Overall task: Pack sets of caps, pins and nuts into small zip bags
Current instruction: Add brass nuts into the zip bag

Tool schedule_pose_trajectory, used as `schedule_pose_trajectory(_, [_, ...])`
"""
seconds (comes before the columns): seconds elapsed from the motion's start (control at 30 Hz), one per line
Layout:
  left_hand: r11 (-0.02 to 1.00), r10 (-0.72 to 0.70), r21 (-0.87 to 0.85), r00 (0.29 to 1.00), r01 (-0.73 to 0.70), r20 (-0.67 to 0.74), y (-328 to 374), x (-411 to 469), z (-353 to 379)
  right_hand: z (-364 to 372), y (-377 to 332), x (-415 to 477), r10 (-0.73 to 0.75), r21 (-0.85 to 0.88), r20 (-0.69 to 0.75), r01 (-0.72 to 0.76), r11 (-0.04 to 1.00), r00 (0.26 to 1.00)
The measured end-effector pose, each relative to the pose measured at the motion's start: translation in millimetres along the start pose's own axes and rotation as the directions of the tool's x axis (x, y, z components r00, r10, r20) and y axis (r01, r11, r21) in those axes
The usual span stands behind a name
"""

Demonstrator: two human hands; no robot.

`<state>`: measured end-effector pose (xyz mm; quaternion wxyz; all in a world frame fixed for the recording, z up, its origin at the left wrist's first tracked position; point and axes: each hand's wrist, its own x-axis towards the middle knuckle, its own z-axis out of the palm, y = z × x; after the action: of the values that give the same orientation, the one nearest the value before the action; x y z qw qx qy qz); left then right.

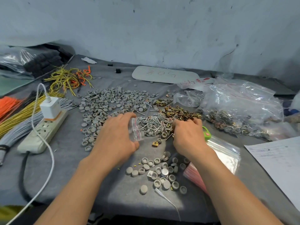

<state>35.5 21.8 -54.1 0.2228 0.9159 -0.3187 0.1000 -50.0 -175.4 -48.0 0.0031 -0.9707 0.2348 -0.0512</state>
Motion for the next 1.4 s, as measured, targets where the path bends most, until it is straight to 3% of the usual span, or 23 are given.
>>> schedule_pose_trajectory(0.23, [1.0, -0.025, 0.004, 0.999, 0.025, 0.035, -1, -2, 3, -2, -1, -11, 0.052, 0.251, 0.044, -0.061, 0.966, 0.998])
schedule_pose_trajectory(0.37, [0.999, -0.035, -0.025, 0.999, 0.035, 0.011, 2, -2, 2, -1, -3, -16, -0.018, 0.47, 0.037, -0.001, 0.883, 0.999])
schedule_pose_trajectory(0.5, [0.996, -0.058, -0.063, 0.998, 0.056, -0.033, 2, -3, 1, 5, -17, -23, -0.139, 0.504, 0.083, 0.078, 0.86, 0.987])
schedule_pose_trajectory(0.63, [0.994, -0.079, -0.071, 0.997, 0.078, -0.01, 0, -4, 1, 7, -27, -20, -0.129, 0.444, 0.142, 0.053, 0.894, 0.981])
schedule_pose_trajectory(0.73, [0.995, -0.08, -0.065, 0.997, 0.081, 0.008, -1, -5, 0, 8, -28, -17, -0.1, 0.496, 0.122, 0.027, 0.868, 0.987])
schedule_pose_trajectory(0.83, [0.995, -0.078, -0.063, 0.997, 0.079, 0.021, -2, -5, 0, 7, -25, -15, -0.023, 0.661, 0.087, -0.04, 0.75, 0.996])
schedule_pose_trajectory(0.97, [0.995, -0.084, -0.059, 0.996, 0.086, 0.024, -1, -6, 0, 4, -19, -17, -0.027, 0.864, 0.179, -0.144, 0.482, 0.983])
schedule_pose_trajectory(1.07, [0.993, -0.098, -0.064, 0.995, 0.1, 0.03, -1, -6, 1, 3, -15, -17, -0.033, 0.888, 0.201, -0.168, 0.428, 0.979])
schedule_pose_trajectory(1.23, [0.993, -0.104, -0.061, 0.994, 0.105, 0.029, 1, -7, 1, 5, -11, -14, 0.036, 0.874, 0.188, -0.184, 0.449, 0.982])
schedule_pose_trajectory(1.33, [0.993, -0.099, -0.059, 0.994, 0.101, 0.04, 1, -7, 2, 6, -3, -12, 0.067, 0.652, 0.073, -0.098, 0.751, 0.995])
schedule_pose_trajectory(1.4, [0.993, -0.098, -0.058, 0.994, 0.1, 0.041, 1, -7, 2, 2, 2, -13, 0.038, 0.497, 0.1, -0.083, 0.864, 0.994])
